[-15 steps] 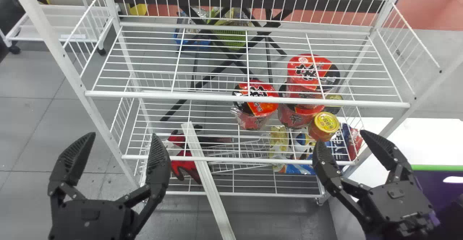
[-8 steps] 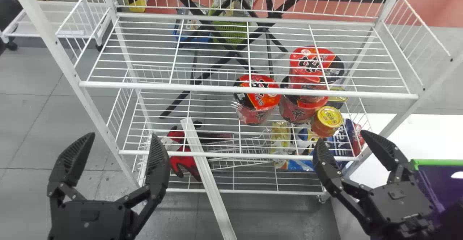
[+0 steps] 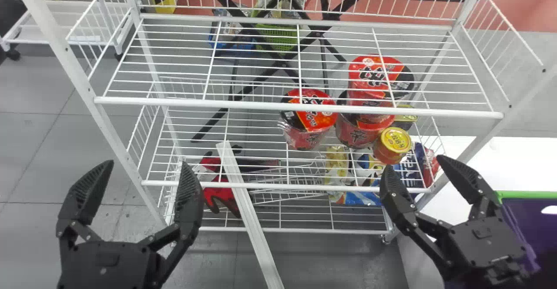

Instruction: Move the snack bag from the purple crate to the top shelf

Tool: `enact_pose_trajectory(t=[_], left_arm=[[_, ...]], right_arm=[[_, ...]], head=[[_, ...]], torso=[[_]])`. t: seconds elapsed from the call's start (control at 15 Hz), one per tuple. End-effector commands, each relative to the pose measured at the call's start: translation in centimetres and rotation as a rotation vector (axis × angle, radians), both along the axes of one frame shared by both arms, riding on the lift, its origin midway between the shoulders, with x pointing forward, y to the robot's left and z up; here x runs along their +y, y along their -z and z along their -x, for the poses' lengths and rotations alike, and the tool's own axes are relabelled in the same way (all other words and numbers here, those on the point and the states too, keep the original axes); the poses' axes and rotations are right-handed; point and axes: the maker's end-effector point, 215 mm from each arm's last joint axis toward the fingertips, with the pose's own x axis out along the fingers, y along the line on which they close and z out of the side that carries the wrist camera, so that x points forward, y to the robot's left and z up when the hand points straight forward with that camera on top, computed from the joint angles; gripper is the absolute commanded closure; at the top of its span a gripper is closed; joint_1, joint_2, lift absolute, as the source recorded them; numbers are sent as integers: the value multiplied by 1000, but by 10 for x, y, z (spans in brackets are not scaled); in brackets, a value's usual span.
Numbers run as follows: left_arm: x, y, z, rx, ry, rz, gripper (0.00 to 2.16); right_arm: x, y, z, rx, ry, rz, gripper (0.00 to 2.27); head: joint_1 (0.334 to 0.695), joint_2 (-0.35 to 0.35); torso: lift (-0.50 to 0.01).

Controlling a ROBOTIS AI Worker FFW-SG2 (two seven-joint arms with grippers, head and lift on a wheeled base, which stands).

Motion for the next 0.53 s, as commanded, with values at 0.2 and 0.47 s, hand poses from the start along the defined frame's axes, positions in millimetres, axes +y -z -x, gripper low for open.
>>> enact_pose_trajectory(t=[0.2,0.47], left_arm=[[0,2,0,4,1,1,60],[0,9,-1,10,4,-1,60]], right_arm=[[-26,-13,-1,7,59,37,161],[-83,-9,7,147,102,69,167]], head=[[695,-73],[695,-139]], torso=[[-455],[-455]])
